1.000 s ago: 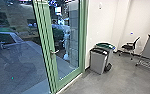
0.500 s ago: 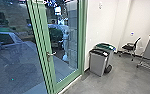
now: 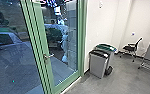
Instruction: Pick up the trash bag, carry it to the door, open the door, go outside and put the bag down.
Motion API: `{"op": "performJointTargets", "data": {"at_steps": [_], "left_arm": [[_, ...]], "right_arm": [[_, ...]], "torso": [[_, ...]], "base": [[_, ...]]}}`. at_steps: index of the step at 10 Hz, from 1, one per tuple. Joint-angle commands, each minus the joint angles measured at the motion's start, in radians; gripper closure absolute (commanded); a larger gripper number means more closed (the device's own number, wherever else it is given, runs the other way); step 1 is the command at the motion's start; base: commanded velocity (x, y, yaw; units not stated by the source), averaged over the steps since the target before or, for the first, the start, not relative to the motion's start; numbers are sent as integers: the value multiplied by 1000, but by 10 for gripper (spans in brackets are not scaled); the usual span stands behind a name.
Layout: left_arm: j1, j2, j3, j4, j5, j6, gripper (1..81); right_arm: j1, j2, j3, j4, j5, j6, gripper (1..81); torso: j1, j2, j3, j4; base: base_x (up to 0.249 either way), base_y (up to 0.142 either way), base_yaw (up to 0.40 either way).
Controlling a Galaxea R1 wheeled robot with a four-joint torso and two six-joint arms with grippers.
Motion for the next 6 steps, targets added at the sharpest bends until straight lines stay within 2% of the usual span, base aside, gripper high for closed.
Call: {"op": "performJointTargets", "data": {"at_steps": [1, 6], "left_arm": [[-60, -16, 4, -4, 77, 4, 811], [-60, -16, 4, -2, 77, 4, 811]], "right_arm": [[38, -3, 4, -11, -57, -3, 10], [36, 2, -2, -6, -55, -3, 10]], "torso": [[0, 0, 0, 0], [0, 0, 0, 0]], "base": [[159, 0, 0], [159, 0, 0]]}}
